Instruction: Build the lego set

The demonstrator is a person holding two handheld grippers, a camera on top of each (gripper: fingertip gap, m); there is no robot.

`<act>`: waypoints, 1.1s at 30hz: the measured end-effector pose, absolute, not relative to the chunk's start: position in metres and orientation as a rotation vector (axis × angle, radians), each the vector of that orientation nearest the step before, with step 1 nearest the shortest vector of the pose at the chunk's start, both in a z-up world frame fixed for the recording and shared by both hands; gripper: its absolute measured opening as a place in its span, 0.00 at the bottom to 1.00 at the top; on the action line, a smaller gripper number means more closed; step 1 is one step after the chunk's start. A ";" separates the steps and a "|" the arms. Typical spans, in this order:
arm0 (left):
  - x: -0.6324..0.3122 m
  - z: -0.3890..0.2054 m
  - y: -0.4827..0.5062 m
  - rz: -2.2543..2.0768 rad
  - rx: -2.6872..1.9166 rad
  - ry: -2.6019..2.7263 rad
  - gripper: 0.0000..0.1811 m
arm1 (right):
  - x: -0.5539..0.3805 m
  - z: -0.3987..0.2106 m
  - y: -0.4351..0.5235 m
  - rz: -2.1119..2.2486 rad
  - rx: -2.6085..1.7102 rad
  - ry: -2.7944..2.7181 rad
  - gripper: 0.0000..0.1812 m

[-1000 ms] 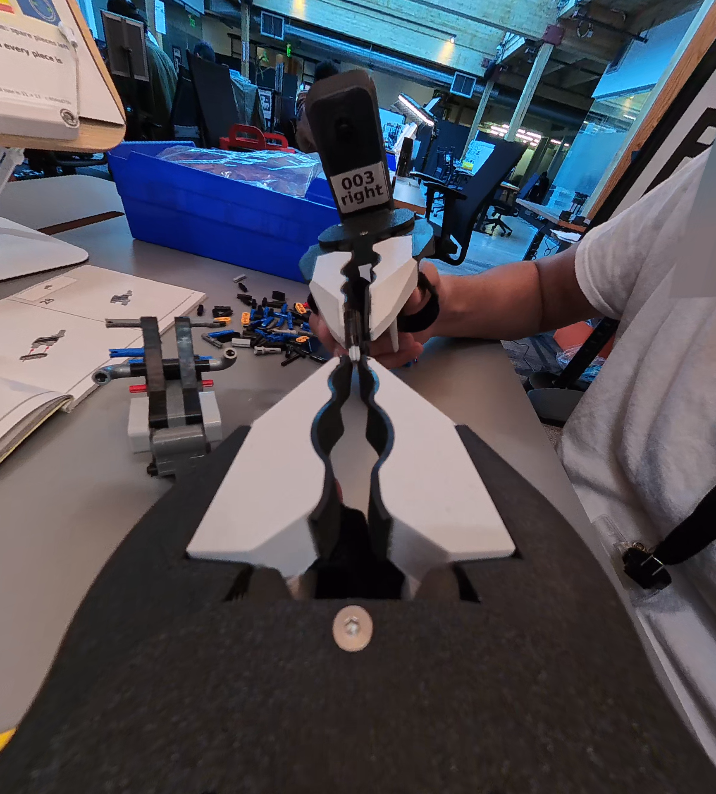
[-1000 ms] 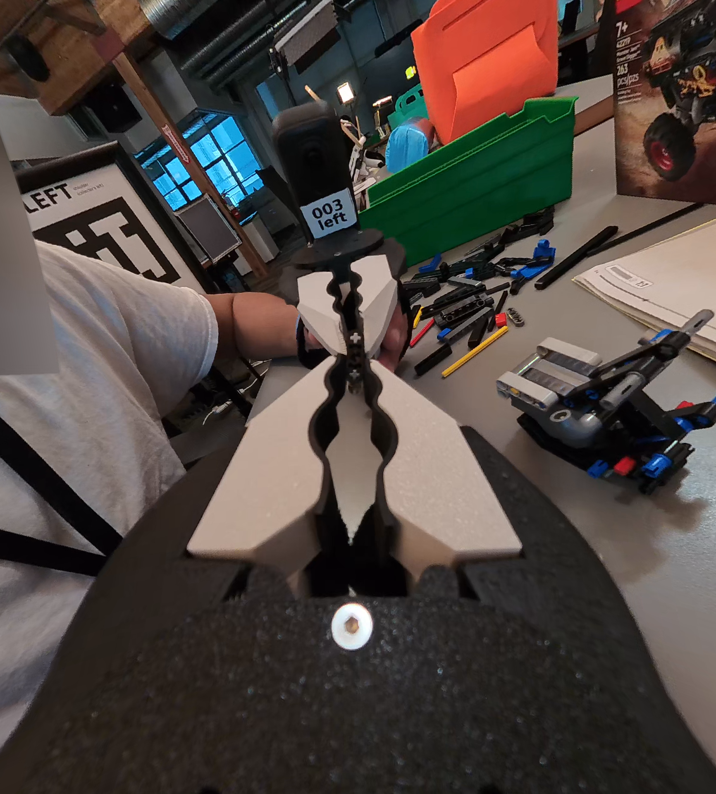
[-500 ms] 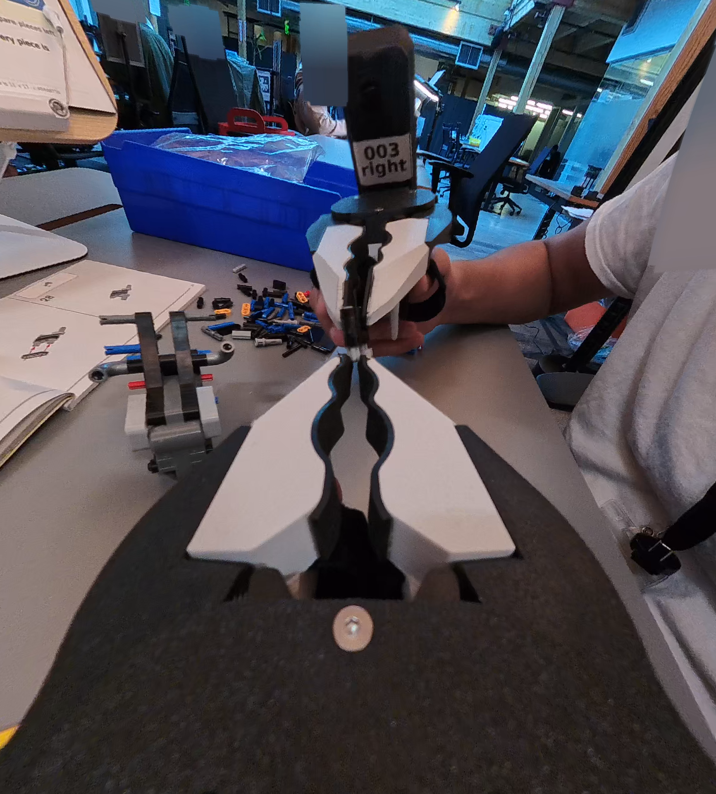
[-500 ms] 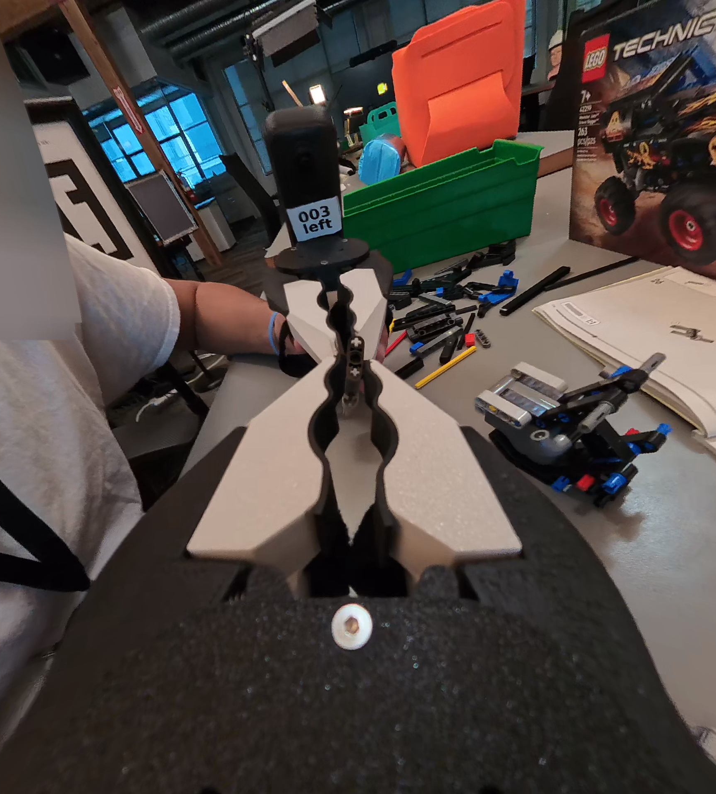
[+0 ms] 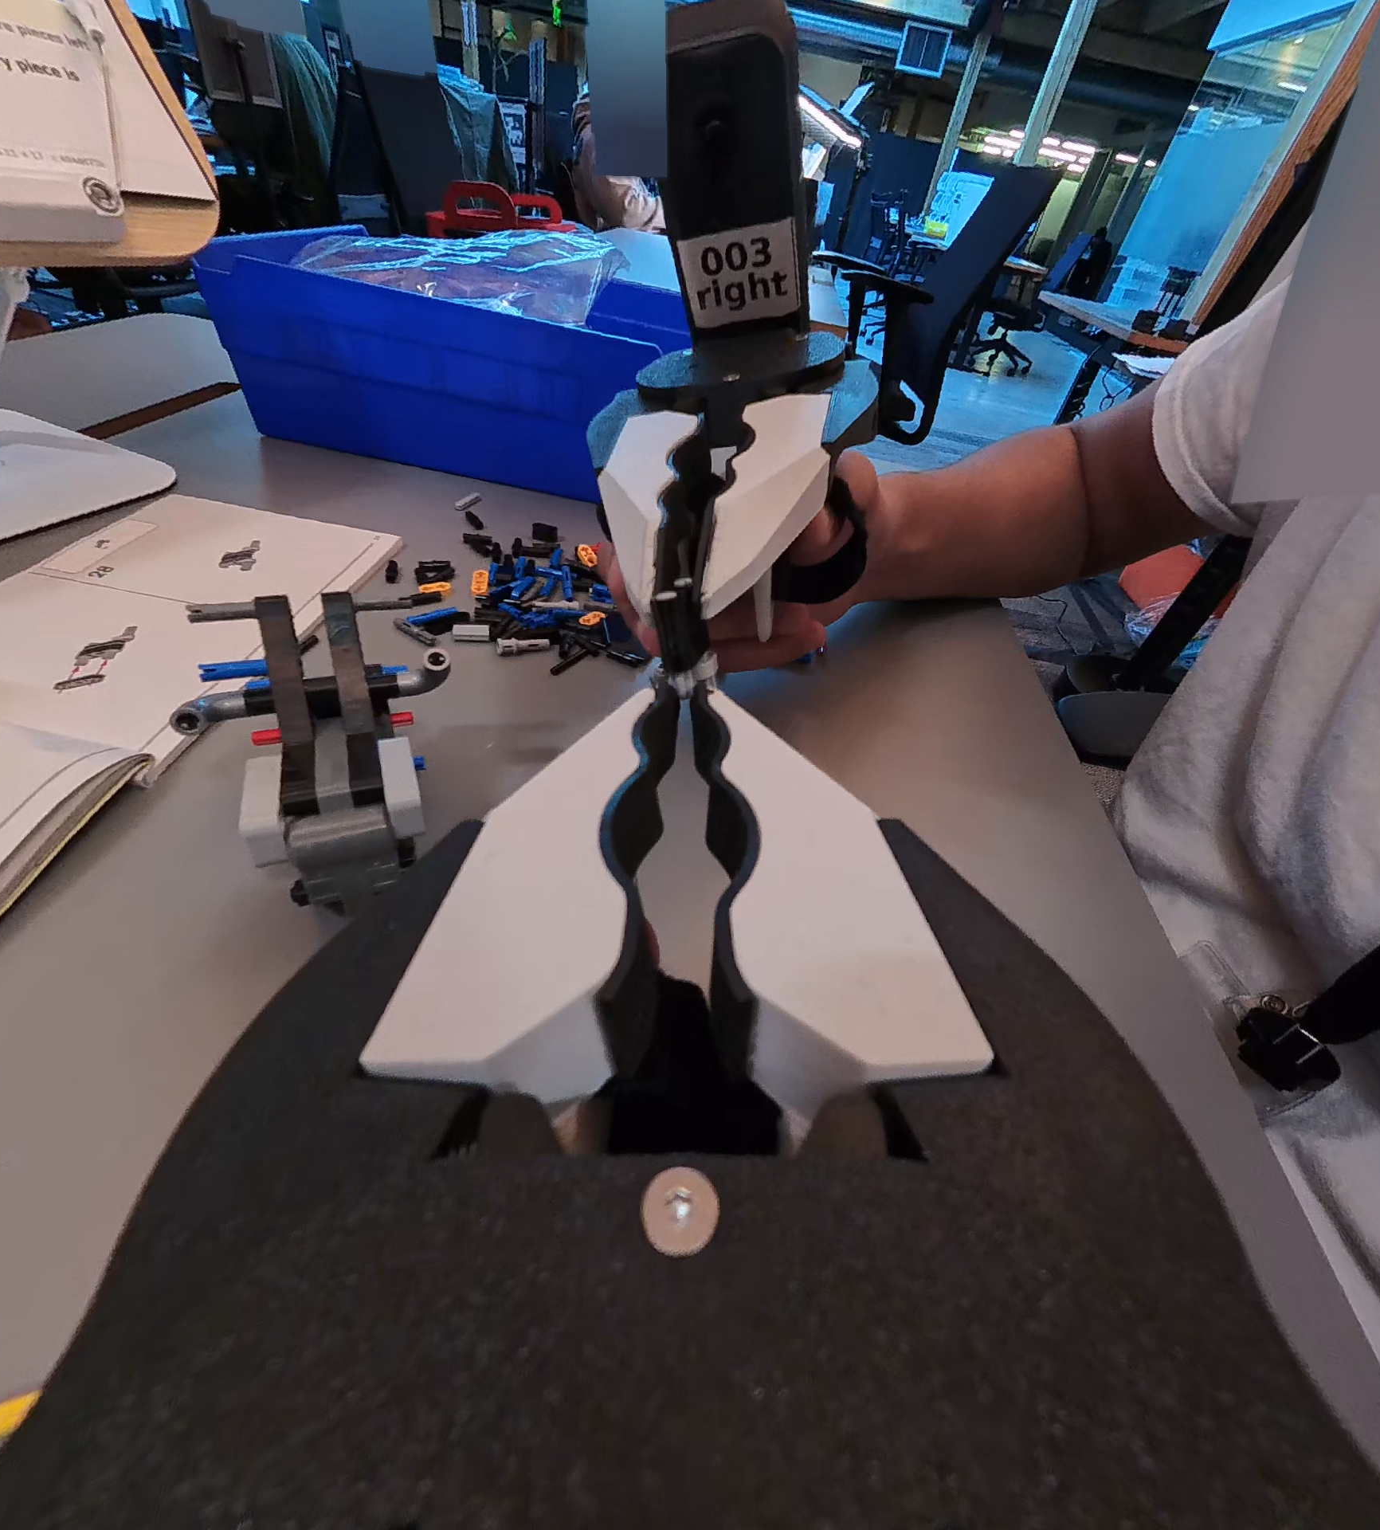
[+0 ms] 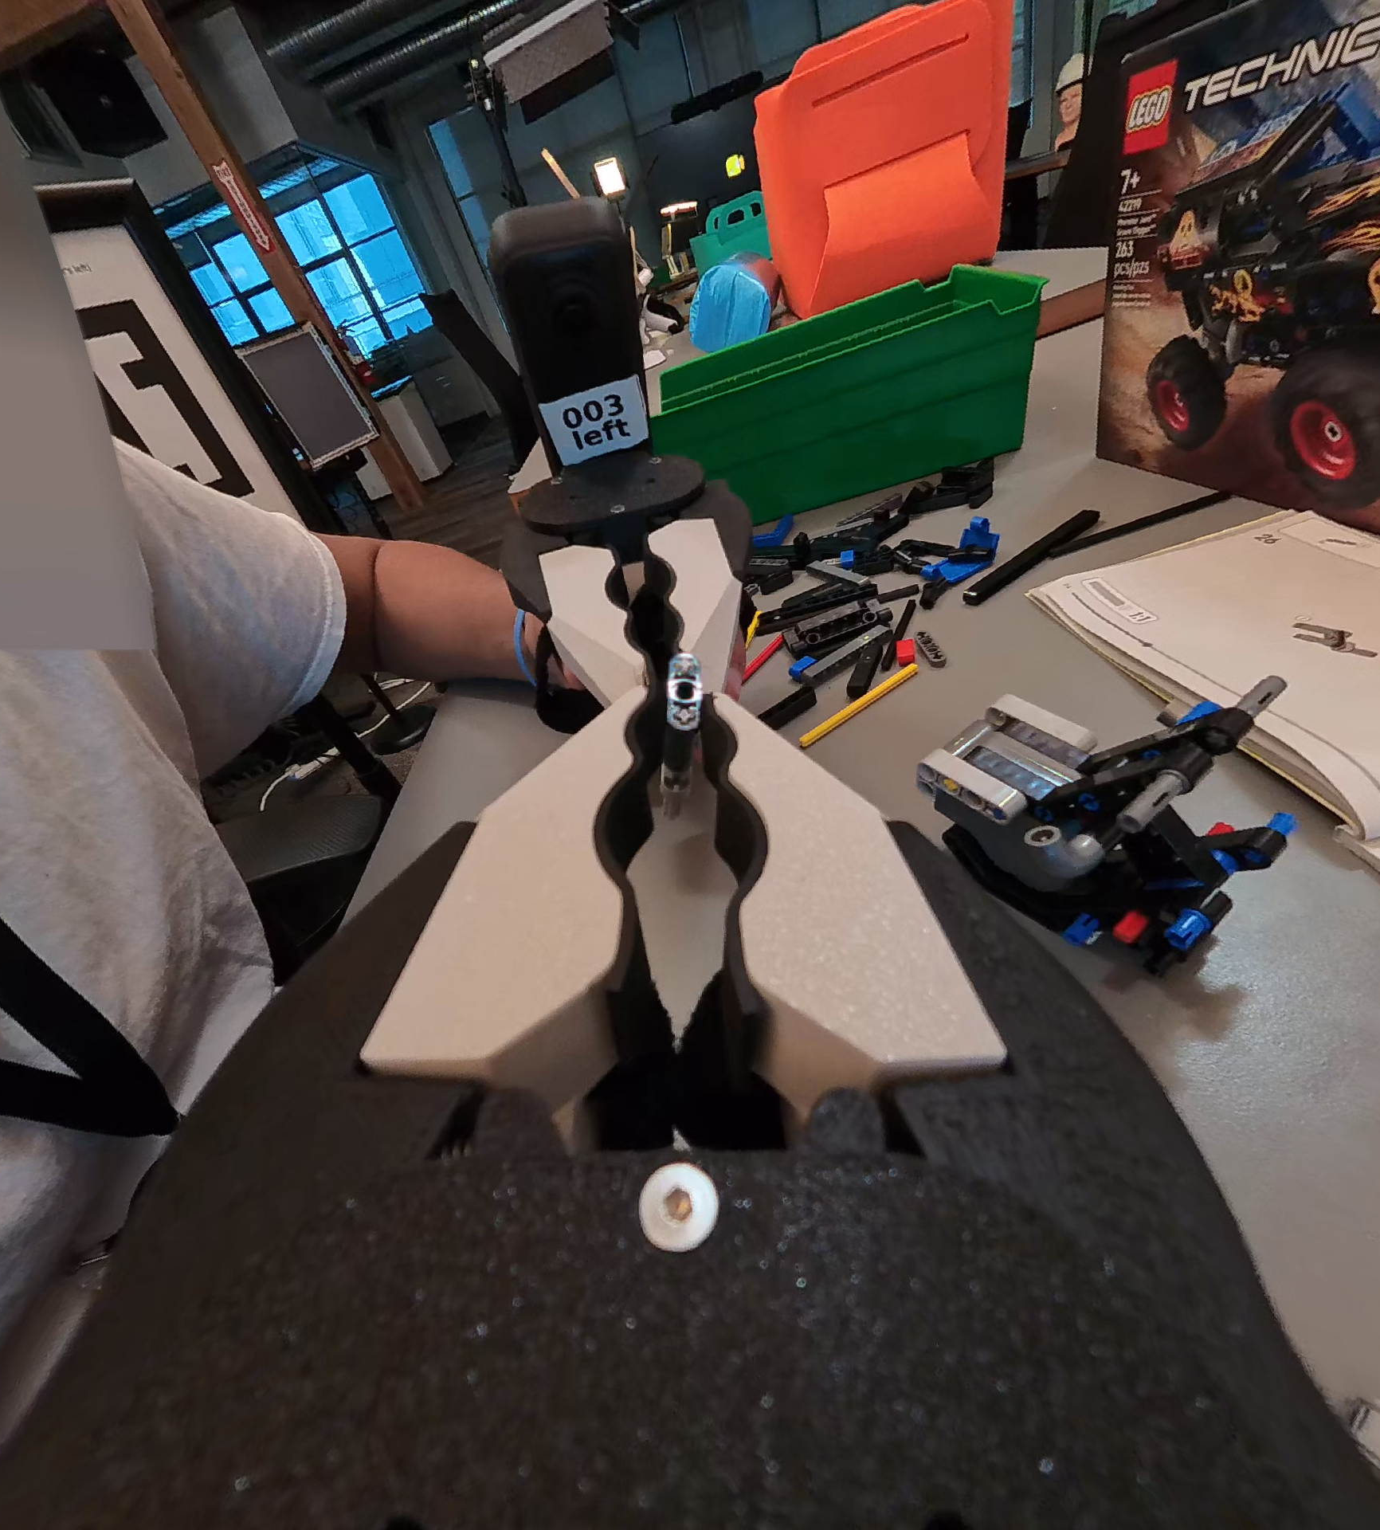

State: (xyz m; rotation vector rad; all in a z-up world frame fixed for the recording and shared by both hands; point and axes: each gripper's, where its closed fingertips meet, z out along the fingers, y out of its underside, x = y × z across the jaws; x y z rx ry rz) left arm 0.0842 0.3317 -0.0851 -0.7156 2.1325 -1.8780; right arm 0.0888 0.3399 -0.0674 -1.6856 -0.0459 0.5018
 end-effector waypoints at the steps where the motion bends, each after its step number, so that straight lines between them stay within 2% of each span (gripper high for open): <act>1: 0.084 -0.085 0.332 -1.872 -0.714 2.131 0.01 | 0.089 -0.068 0.340 0.503 -1.686 -0.044 0.04; 19: 0.085 -0.093 0.332 -1.786 -0.686 2.179 0.01 | 0.089 -0.079 0.340 0.422 -1.781 -0.111 0.06; 22: 0.083 -0.097 0.330 -1.752 -0.667 2.206 0.01 | 0.086 -0.084 0.335 0.403 -1.839 -0.185 0.04; 33: 0.078 -0.097 0.328 -1.765 -0.622 2.222 0.00 | 0.080 -0.089 0.331 0.534 -1.852 -0.200 0.03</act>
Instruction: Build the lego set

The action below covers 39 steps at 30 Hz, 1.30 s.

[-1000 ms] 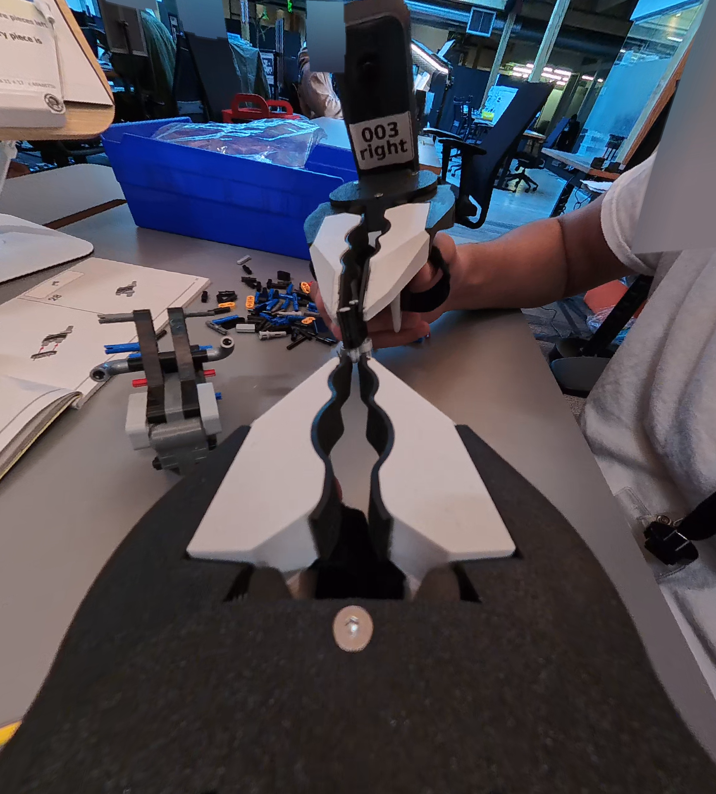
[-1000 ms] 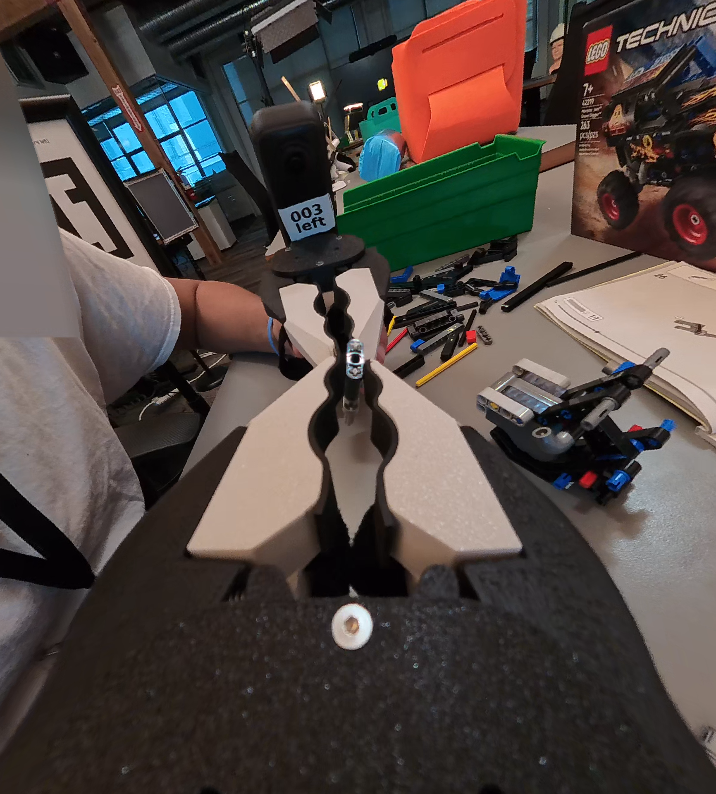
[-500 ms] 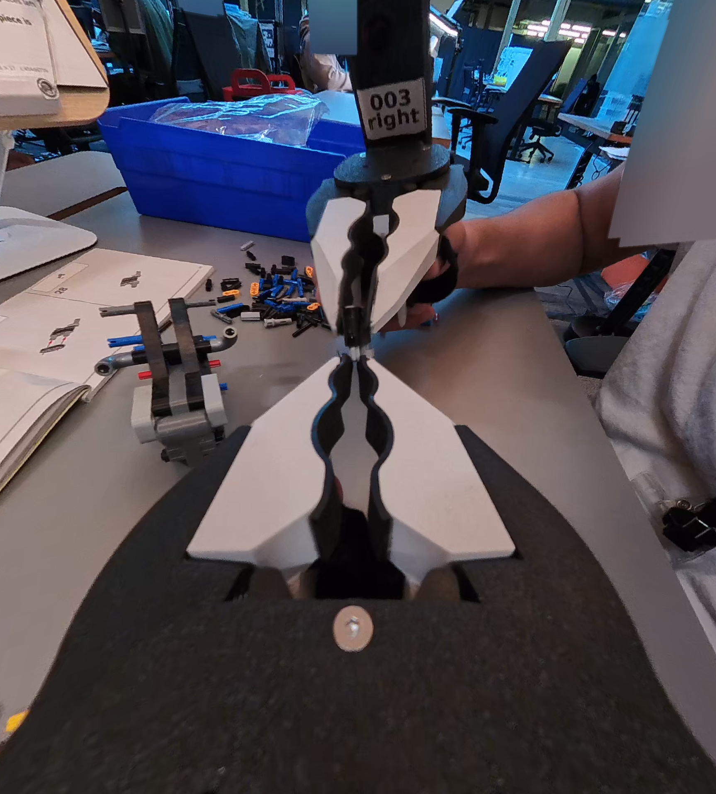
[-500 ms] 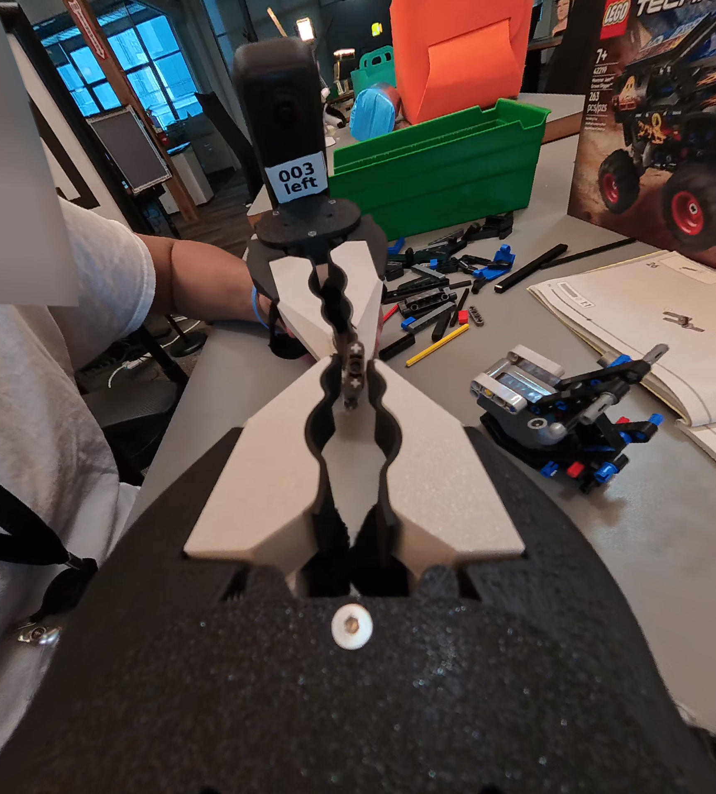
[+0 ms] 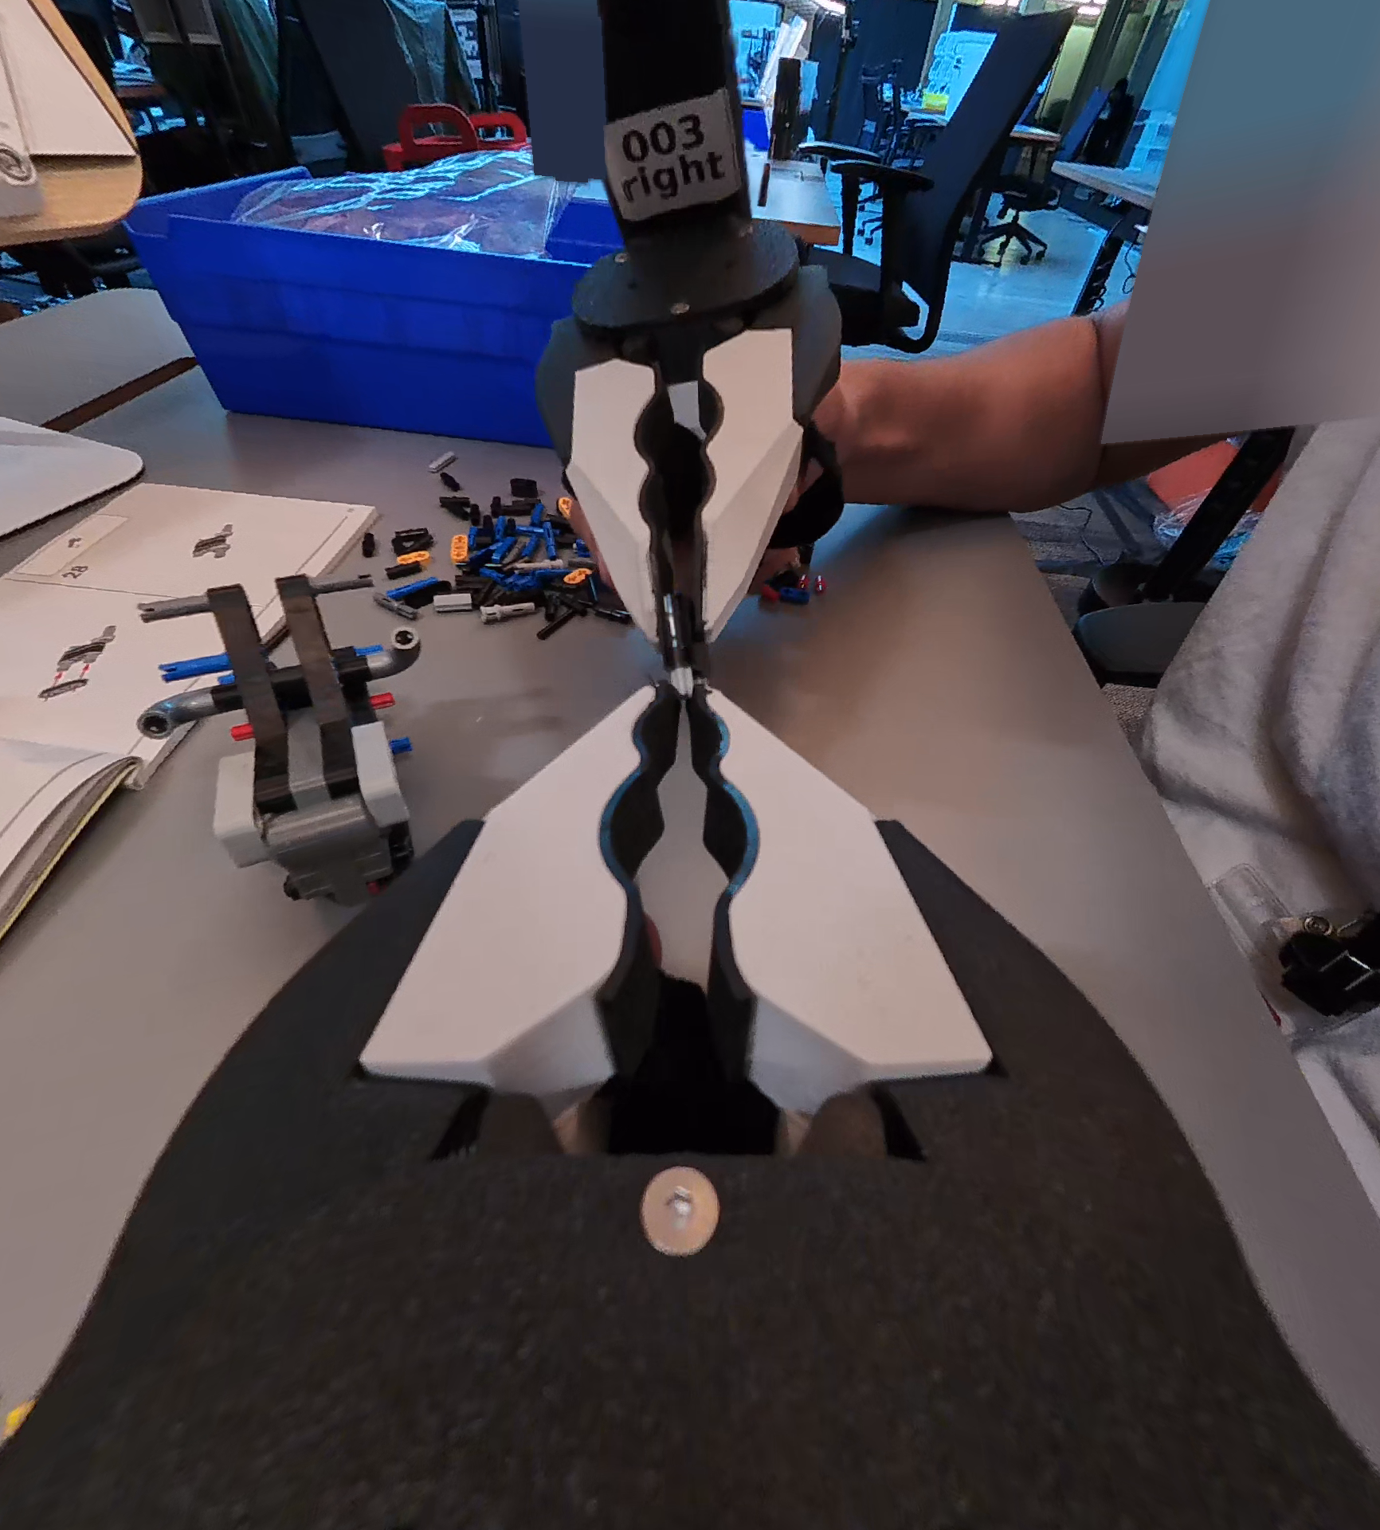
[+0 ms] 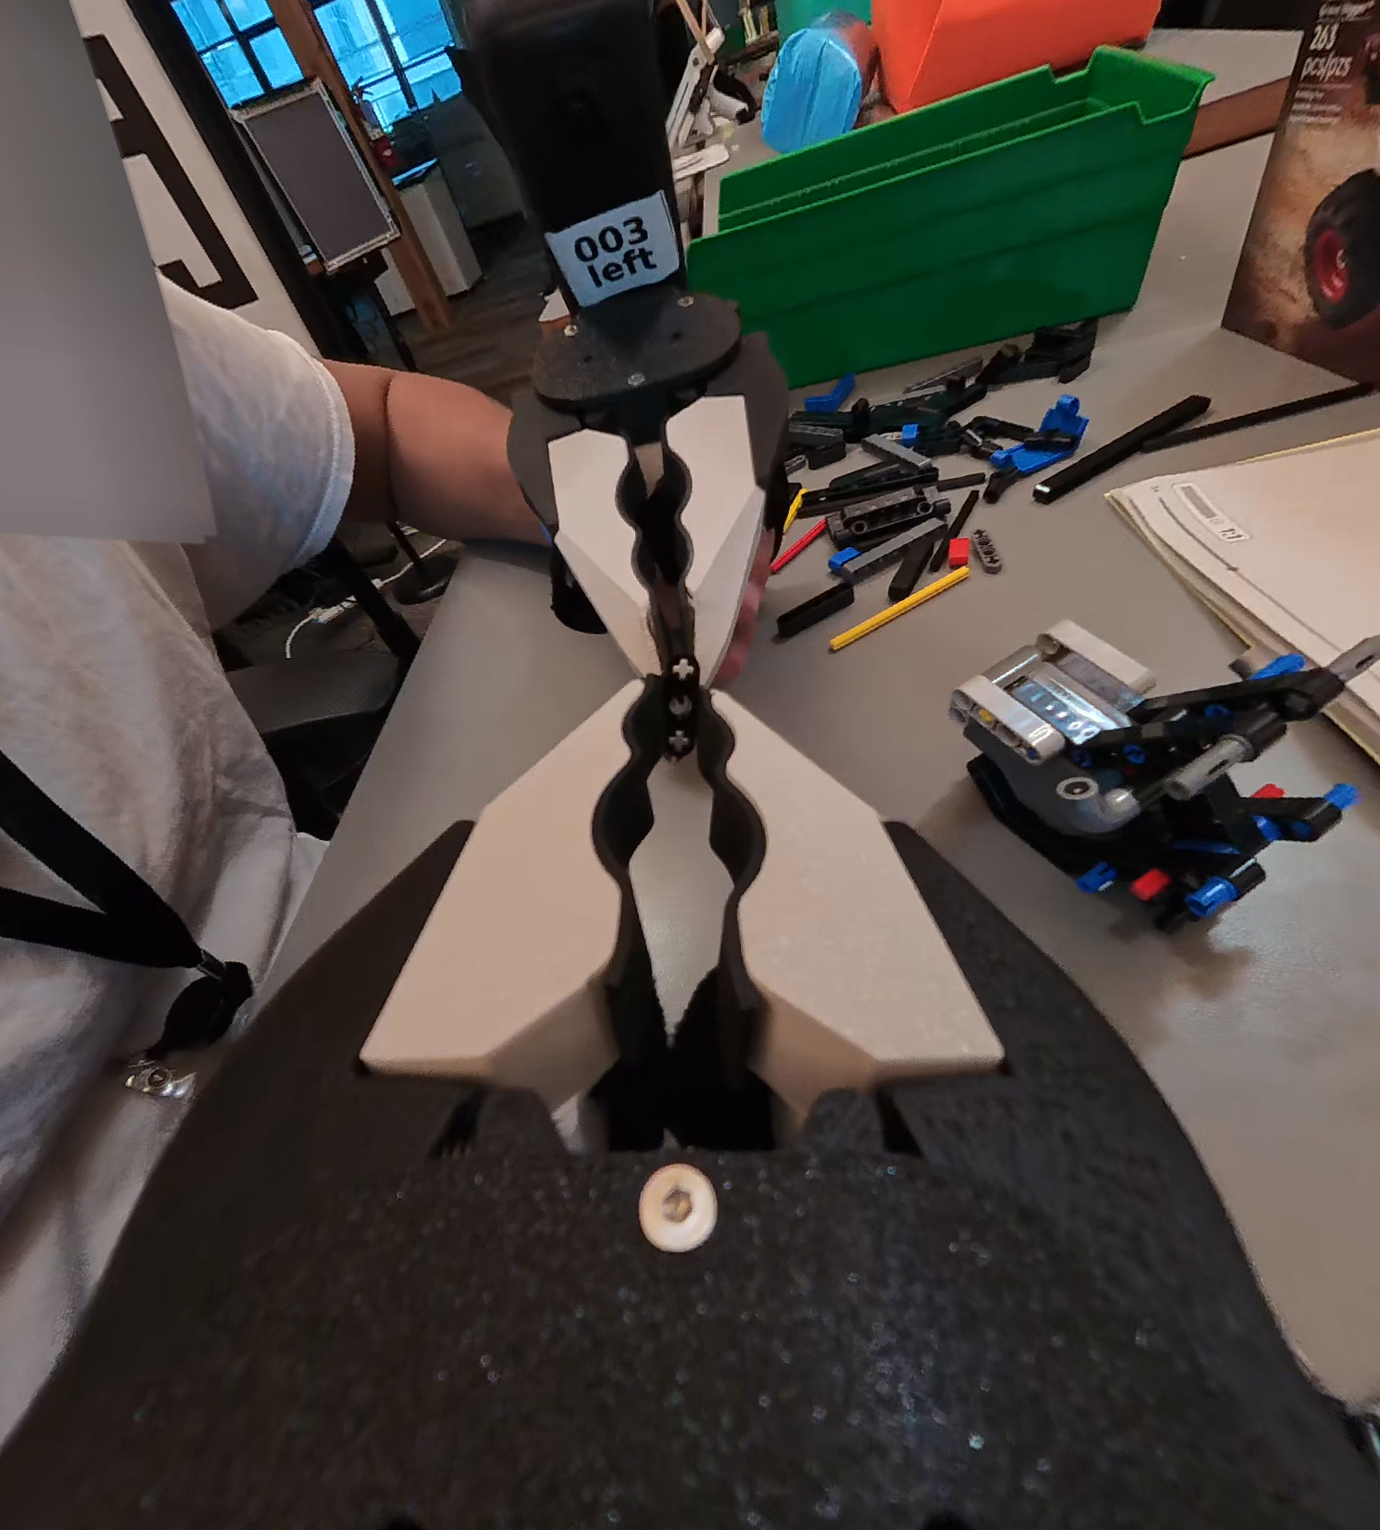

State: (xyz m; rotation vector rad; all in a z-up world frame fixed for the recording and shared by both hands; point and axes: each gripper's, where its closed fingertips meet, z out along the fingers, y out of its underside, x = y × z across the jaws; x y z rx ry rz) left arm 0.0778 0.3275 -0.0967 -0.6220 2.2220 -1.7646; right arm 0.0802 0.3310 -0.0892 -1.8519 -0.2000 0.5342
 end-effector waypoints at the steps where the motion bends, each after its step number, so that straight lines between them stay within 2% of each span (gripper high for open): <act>1: 0.078 -0.097 0.327 -1.763 -0.620 2.225 0.00 | 0.080 -0.090 0.330 0.536 -1.863 -0.204 0.04; 18: 0.074 -0.100 0.325 -1.764 -0.609 2.266 0.00 | 0.072 -0.108 0.328 0.563 -1.936 -0.250 0.04; 28: 0.074 -0.094 0.327 -1.824 -0.620 2.236 0.00 | 0.076 -0.087 0.330 0.621 -1.812 -0.184 0.04; 39: 0.074 -0.094 0.326 -1.807 -0.619 2.228 0.00 | 0.074 -0.092 0.332 0.522 -1.833 -0.223 0.04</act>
